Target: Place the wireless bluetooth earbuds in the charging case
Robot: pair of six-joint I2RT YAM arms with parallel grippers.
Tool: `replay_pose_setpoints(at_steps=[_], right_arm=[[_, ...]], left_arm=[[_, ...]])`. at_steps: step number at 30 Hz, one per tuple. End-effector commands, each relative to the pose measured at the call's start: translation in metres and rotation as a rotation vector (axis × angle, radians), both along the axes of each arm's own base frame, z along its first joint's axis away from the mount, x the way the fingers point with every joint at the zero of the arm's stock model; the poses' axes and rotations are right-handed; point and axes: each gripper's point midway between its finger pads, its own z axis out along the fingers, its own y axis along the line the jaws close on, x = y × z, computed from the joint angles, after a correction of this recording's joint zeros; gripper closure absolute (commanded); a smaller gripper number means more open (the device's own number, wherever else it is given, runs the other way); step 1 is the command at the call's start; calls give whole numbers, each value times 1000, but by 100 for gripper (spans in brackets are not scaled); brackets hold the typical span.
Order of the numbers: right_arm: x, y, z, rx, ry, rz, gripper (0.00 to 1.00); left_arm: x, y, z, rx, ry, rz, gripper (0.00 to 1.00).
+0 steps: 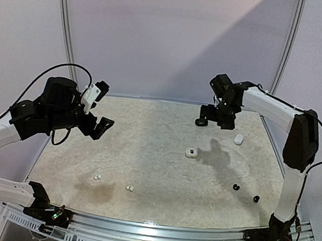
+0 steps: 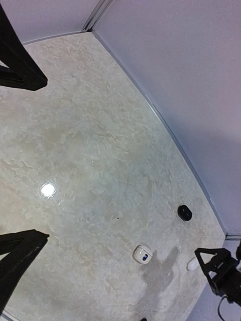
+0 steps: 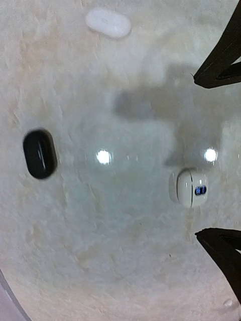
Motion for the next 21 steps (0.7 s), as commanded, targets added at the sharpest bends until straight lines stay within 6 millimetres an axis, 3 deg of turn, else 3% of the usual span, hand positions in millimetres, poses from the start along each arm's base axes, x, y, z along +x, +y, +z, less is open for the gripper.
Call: replay_pose_setpoints(at_steps=[1,3,4,10,12,16,21], right_arm=[[-8,-107,-7,-450,128,-90,1],[6,-121,-14,-445,151,-119,1],[17,-119,-17,-424,138,-112,1],[83,-79,-12,-266,-6,-14,1],[106,-56,-28,-195,-52,53,1],[151,-21,-32,-90,-223,148,1],[184,1,-46,-43,-338,184,1]], left_arm=[[7,1,-8,15,6,2,1],[10,0,-12,16,19,4,1],[12,0,-14,12,28,10,1],[22,1,-28,-14,91,40,1],[26,2,-31,-18,101,51,1],[33,4,-34,-16,113,59,1],[40,11,-39,-8,120,82,1]])
